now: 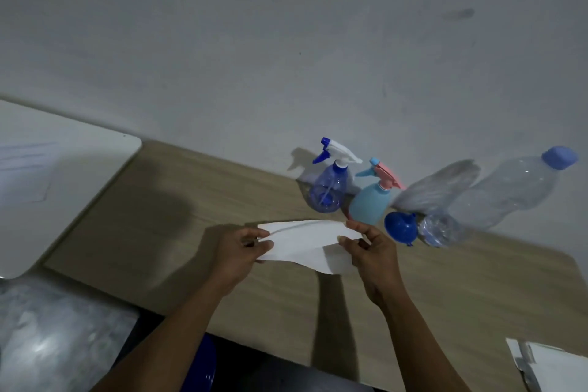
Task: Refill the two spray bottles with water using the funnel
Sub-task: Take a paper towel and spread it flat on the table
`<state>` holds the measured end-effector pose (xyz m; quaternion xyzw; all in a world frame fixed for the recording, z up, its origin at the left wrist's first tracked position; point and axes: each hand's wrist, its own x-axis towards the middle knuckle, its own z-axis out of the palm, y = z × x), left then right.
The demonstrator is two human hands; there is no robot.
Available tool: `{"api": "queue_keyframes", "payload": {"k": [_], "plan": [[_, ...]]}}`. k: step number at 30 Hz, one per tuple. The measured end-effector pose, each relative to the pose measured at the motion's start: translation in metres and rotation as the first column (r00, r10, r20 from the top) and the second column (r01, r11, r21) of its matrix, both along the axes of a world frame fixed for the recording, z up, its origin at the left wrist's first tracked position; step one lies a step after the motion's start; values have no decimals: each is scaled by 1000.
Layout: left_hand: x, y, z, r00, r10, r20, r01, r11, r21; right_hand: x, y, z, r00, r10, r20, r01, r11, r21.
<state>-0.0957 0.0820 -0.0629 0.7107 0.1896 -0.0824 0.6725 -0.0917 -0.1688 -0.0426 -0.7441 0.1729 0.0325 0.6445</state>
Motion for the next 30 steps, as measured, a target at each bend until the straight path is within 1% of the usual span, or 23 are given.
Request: {"api": "queue_keyframes", "payload": {"k": [2, 4, 7, 8, 10, 14, 17, 20, 27, 28, 30], "plan": [[5, 3, -6, 1000, -1, 1, 1, 1000, 9, 4, 2, -2, 1000, -11, -6, 11, 1000, -4], [9, 5, -9, 999, -7, 43, 4, 999, 52, 7, 4, -2, 1000, -11, -1, 11, 1000, -13], [17, 8, -11, 979, -38, 202, -13, 969, 247, 11, 7, 1, 1000, 0, 26, 1, 1000, -30], [21, 9, -12, 972, -50, 229, -19, 957, 289, 12, 9, 3, 999, 4, 36, -3, 999, -42], [30, 12, -10, 971, -54, 232, -18, 955, 296, 17, 12, 7, 998, 6, 58, -2, 997, -71], [43, 14, 8, 971, -29, 239, -33, 968, 250, 29, 19, 21, 993, -19, 114, 27, 997, -71], [47, 13, 19, 981, 36, 190, -51, 996, 75, 32, 22, 25, 990, -11, 138, 20, 998, -64], [48, 13, 24, 980, 108, 170, -95, 992, -87, 30, 23, 28, 987, -1, 158, 8, 999, -46], [51, 6, 52, 934, 246, 258, -189, 955, -227, 31, 14, 49, 977, 28, 210, -24, 999, -23], [49, 5, 52, 930, 266, 253, -209, 951, -230, 27, 11, 47, 977, 41, 211, -33, 999, -41], [42, 3, 43, 940, 267, 215, -230, 956, -183, 14, 9, 36, 980, 68, 186, -50, 994, -100]]}}
